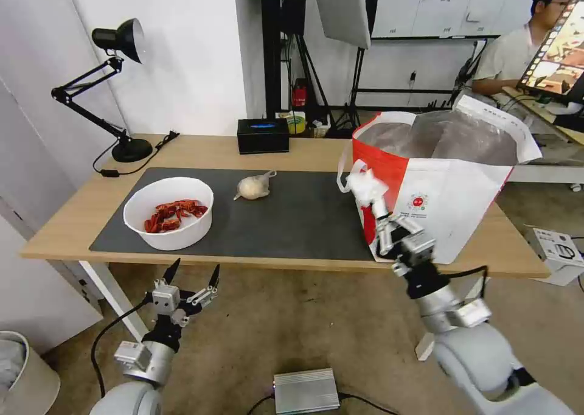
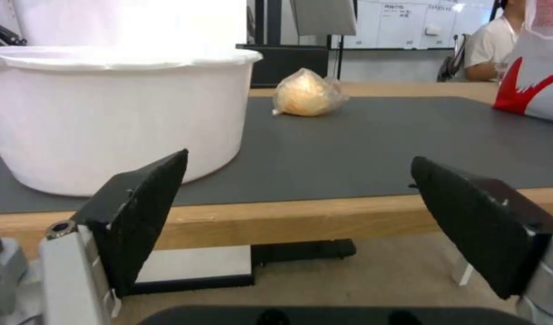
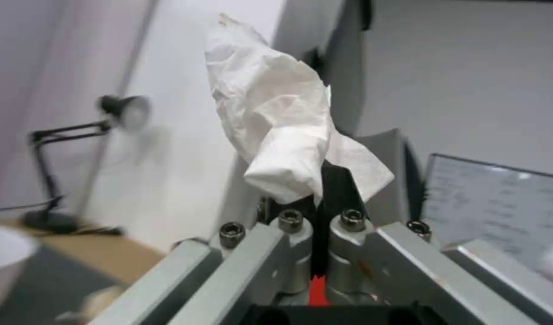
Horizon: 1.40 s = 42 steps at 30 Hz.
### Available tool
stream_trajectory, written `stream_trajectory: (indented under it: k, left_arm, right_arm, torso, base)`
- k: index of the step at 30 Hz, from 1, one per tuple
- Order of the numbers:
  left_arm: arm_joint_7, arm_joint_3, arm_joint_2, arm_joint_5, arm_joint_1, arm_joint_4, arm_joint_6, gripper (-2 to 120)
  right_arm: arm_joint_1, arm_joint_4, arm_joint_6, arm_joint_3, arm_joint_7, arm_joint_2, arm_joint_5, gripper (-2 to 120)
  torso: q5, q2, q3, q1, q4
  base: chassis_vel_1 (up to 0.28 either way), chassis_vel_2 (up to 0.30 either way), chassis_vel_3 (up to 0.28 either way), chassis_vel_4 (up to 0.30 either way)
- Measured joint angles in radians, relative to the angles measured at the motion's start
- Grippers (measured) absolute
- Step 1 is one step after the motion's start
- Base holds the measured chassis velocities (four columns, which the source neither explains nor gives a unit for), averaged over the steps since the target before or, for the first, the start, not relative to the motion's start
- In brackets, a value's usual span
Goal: Pick up the trash from the table and place it into the takeout bag.
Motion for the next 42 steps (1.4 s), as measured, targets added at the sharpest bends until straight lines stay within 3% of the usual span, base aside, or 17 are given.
stream_trajectory:
  k: [5, 14, 26, 27, 29, 31, 37, 42]
  left_arm:
    - [0.007, 0.004, -0.003, -0.001, -0.002, 0.006, -0.003, 100]
    - [0.008, 0.012, -0.002, -0.007, -0.015, 0.005, -0.002, 100]
    - [0.011, 0.0, 0.001, -0.023, -0.008, -0.006, -0.002, 100]
    - [0.013, -0.002, 0.001, -0.027, -0.006, -0.009, -0.002, 100]
    - [0.013, -0.002, 0.0, -0.028, -0.005, -0.011, -0.002, 100]
    - [0.014, -0.005, -0.003, -0.033, -0.006, -0.017, -0.002, 100]
    - [0.015, -0.003, -0.005, -0.036, -0.007, -0.026, -0.002, 100]
    - [0.016, -0.002, -0.004, -0.043, -0.011, -0.033, -0.002, 100]
  right_arm:
    - [0.061, 0.003, -0.057, 0.071, 0.046, -0.079, 0.129, 0]
    - [0.179, -0.025, -0.174, 0.111, 0.142, -0.219, 0.339, 0]
    - [0.332, -0.065, -0.362, 0.08, 0.232, -0.389, 0.587, 0]
    - [0.385, -0.068, -0.44, 0.056, 0.265, -0.441, 0.668, 0]
    - [0.408, -0.068, -0.475, 0.043, 0.283, -0.462, 0.702, 0]
    - [0.481, -0.076, -0.577, -0.003, 0.348, -0.524, 0.814, 0]
    - [0.545, -0.104, -0.683, -0.04, 0.4, -0.584, 0.941, 0]
    - [0.613, -0.134, -0.834, -0.067, 0.464, -0.66, 1.171, 0]
  torso:
    - [0.0, 0.0, 0.0, 0.0, 0.0]
    - [0.0001, 0.0, 0.0, 0.0, 0.0001]
    - [0.0001, 0.0, 0.0, 0.0, 0.0001]
    - [0.0, 0.0, 0.0, 0.0, 0.0001]
    - [-0.0001, 0.0, 0.0, 0.0, 0.0001]
    - [0.0, 0.0, 0.0, 0.0, 0.0001]
    - [0.0001, 0.0, 0.0, 0.0, 0.0001]
    - [0.0, 0.0, 0.0, 0.0, 0.0]
  base:
    - [0.0, 0.0, 0.0, 0.0]
    - [0.0, 0.0, 0.0, 0.0]
    - [0.0, 0.0, 0.0, 0.0]
    - [0.0, 0.0, 0.0, 0.0]
    - [0.0, 0.0, 0.0, 0.0]
    - [0.0, 0.0, 0.0, 0.0]
    - [0.0, 0.0, 0.0, 0.0]
    - [0.0, 0.0, 0.0, 0.0]
